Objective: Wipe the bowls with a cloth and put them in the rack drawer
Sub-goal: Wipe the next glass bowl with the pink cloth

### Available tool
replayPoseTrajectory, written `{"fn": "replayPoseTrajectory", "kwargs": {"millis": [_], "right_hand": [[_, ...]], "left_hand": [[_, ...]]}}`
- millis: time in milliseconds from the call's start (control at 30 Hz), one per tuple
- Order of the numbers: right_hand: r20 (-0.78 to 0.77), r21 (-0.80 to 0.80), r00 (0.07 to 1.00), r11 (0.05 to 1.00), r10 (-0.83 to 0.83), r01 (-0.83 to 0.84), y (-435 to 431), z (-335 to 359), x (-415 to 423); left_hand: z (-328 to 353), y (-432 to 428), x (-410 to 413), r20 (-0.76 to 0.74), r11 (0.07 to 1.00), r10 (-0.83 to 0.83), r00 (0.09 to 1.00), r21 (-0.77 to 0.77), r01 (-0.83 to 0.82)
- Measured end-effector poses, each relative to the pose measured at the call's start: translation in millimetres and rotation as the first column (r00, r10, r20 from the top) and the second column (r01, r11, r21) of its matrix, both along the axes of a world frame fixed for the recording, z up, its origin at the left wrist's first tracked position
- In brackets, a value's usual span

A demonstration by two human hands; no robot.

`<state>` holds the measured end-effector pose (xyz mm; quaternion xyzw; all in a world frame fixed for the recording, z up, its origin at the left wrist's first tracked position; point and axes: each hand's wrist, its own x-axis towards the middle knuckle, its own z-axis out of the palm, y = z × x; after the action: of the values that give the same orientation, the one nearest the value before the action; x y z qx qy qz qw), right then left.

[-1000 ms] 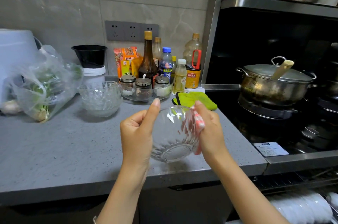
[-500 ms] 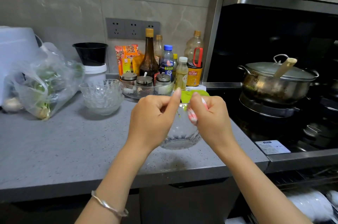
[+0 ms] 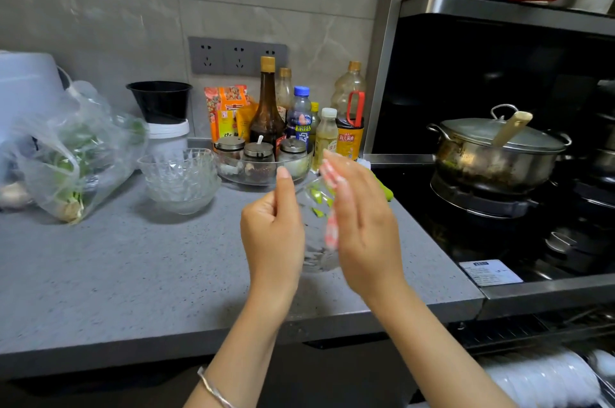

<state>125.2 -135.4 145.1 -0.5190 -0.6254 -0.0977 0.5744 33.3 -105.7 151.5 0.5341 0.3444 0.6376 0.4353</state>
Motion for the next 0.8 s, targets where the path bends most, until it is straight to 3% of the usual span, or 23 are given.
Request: {"fn": "replayPoseTrajectory", "kwargs": {"millis": [67, 100, 167, 267, 333, 367, 433, 500, 567, 667, 800], "right_hand": [[-0.240, -0.045, 0.962, 0.988, 0.130, -0.145, 1, 0, 7], [-0.256, -0.055, 0.957, 0.986, 0.136, -0.155, 0, -2, 6], [-0.131, -0.066, 0.989, 0.995, 0.067, -0.076, -2, -9, -2], [0.242, 0.018, 0.957, 0.987, -0.160, 0.160, -3, -12, -10], [0.263, 0.073, 0.947, 0.983, -0.185, 0.171, -1, -7, -8], [0.201, 0.070, 0.967, 0.987, -0.156, 0.145, -3, -3, -7], [-0.064, 0.018, 0.998, 1.000, -0.023, 0.024, -5, 1, -5], [-0.418, -0.029, 0.894, 0.981, 0.161, -0.191, -8, 7, -3], [-0.636, -0.022, 0.736, 0.947, 0.233, -0.319, -10, 9, 1], [-0.635, -0.050, 0.738, 0.940, 0.230, -0.336, -9, 9, 6], [-0.617, -0.111, 0.770, 0.952, 0.160, -0.287, -12, 13, 11]], "left_hand": [[1, 1, -3, 0.049, 1.000, 0.011, 0.999, -0.024, -0.010], [1, 2, -4, 0.065, 0.999, 0.017, 0.998, -0.031, -0.015], [-1, 3, -4, 0.069, 0.999, 0.029, 0.997, -0.026, -0.027], [-4, 1, -1, 0.010, 0.999, 0.035, 0.999, 0.017, -0.035], [-5, -2, -2, -0.050, 0.999, 0.012, 0.999, 0.054, -0.009], [-3, -3, -4, -0.061, 0.997, -0.011, 0.998, 0.077, 0.016], [0, -3, -10, -0.038, 0.993, -0.070, 0.997, 0.089, 0.073], [2, -1, -16, 0.015, 0.991, -0.122, 0.992, 0.050, 0.121], [-1, 5, -21, 0.093, 0.983, -0.181, 0.979, -0.002, 0.181], [-7, 15, -25, 0.150, 0.956, -0.281, 0.948, -0.044, 0.290], [-9, 20, -28, 0.039, 0.956, -0.291, 0.956, -0.028, 0.293]]}}
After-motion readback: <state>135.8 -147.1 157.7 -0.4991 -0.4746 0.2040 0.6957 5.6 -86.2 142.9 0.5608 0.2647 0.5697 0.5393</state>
